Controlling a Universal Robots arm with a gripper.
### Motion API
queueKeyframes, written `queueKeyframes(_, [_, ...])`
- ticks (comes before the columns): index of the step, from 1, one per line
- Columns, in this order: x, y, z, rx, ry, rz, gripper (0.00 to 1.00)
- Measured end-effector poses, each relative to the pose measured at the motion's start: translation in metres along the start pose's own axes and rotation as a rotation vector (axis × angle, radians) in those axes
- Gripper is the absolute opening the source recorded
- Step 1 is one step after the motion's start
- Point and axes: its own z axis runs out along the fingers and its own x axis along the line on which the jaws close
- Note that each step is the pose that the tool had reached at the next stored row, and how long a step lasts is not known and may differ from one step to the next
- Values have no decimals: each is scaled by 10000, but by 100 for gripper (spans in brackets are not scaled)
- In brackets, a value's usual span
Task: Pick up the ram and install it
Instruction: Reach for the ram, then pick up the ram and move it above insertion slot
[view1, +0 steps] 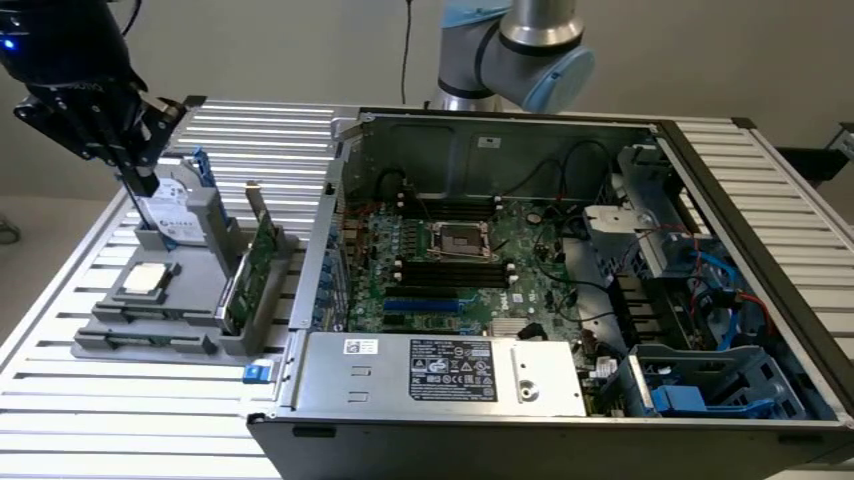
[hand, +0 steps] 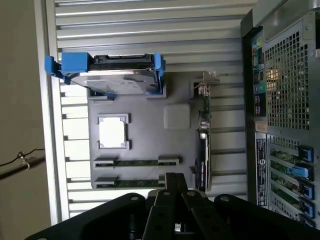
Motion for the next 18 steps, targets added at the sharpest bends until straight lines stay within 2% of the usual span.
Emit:
queueKeyframes(11, [367, -134, 38, 36, 17, 1, 11])
queueKeyframes(18, [372, -135, 38, 38, 20, 1, 11])
